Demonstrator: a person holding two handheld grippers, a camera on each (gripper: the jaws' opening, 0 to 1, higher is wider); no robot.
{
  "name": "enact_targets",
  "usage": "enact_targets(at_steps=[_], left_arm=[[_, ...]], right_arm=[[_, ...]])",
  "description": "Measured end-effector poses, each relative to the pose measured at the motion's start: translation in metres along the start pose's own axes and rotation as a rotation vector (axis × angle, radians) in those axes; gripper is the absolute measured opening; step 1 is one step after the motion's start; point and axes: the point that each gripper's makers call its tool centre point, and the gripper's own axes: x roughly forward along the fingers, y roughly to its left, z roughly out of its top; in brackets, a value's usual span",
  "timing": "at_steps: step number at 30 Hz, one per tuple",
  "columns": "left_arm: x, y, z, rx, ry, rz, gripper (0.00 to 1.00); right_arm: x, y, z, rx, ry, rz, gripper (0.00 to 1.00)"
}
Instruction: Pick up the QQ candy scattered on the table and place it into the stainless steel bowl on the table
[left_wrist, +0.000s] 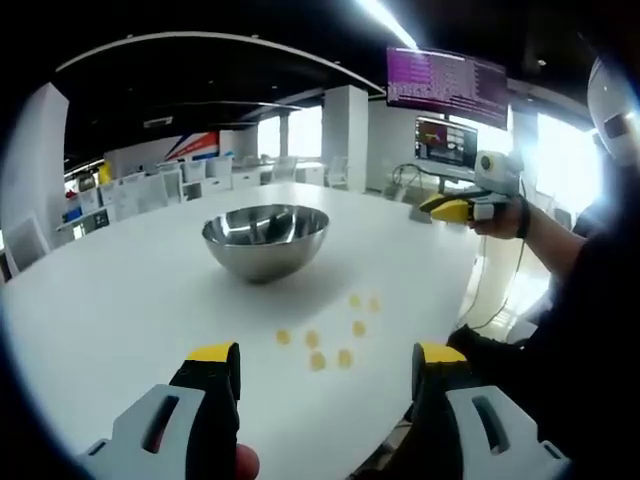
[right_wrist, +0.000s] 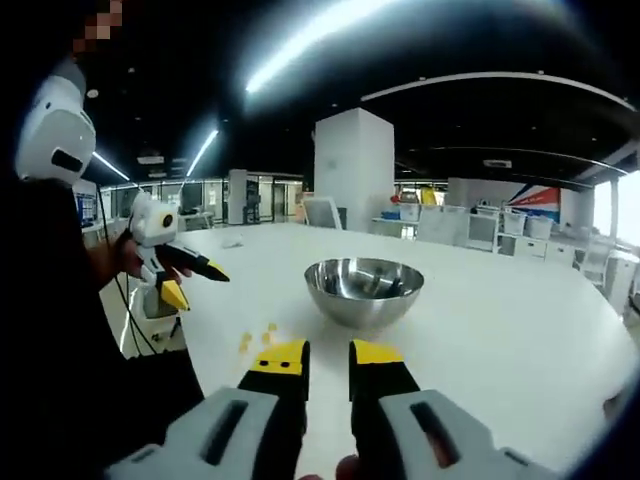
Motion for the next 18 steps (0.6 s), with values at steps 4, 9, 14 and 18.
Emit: enact_targets(at_steps=[4, 9, 14, 18], left_arm=[[0.001, 0.001, -0.004, 0.003, 0.009, -0.002, 0.70], [-0.001, 0.001, -0.007, -0.004, 0.010, -0.004, 0.70], [-0.003, 0.000, -0.009, -0.007, 0.012, -0.006, 0.70], [-0.005, 0.001, -0.009, -0.006, 0.012, -0.002, 0.70]], right_arm=[[0.006, 0.002, -0.012, 0.006, 0.034, 0.017, 0.16], [0.018, 0.009, -0.025, 0.002, 0.066, 0.040, 0.16], [0.036, 0.020, -0.045, -0.013, 0.149, 0.085, 0.16], [0.053, 0.030, -0.057, -0.034, 0.187, 0.121, 0.16]])
